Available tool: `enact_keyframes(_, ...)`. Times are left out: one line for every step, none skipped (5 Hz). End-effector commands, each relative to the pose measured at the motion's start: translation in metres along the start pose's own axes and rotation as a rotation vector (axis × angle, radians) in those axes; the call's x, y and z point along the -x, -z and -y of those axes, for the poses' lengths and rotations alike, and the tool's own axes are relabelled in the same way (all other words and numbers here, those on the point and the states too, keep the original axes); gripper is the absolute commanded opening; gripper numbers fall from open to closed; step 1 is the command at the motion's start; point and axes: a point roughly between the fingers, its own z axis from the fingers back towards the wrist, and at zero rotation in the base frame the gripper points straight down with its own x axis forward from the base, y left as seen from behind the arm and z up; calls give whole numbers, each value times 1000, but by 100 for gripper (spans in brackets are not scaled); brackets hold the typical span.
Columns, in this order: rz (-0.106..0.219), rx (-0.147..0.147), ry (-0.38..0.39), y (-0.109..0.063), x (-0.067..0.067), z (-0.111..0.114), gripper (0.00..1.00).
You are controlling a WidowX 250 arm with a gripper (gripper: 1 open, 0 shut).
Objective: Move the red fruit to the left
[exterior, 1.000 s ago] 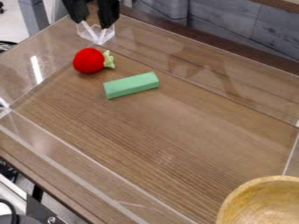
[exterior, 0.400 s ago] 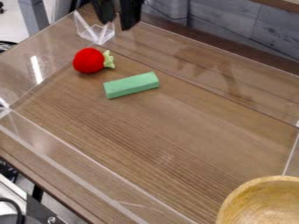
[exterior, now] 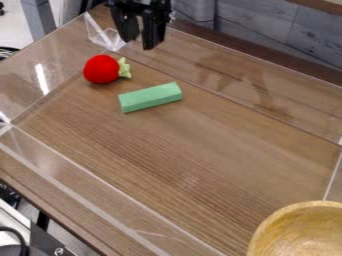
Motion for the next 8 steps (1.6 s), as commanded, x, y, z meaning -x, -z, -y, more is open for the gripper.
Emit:
enact_keyframes(28, -19, -36, -8, -1, -7, 100)
enact_keyframes(19, -21, -66, -1, -2, -9, 100)
enact_keyframes(27, -31, -150, -1, -7, -1, 100)
enact_keyframes(34, -40, -223, -1, -11, 8, 100)
enact_keyframes(50, -61, -266, 1, -16, 19, 100)
enact_keyframes(64, -83, -172, -8, -23, 37, 100)
enact_keyframes(67, -88, -100, -22, -28, 47, 100)
enact_keyframes(62, -106, -18, -14, -27, 39, 100)
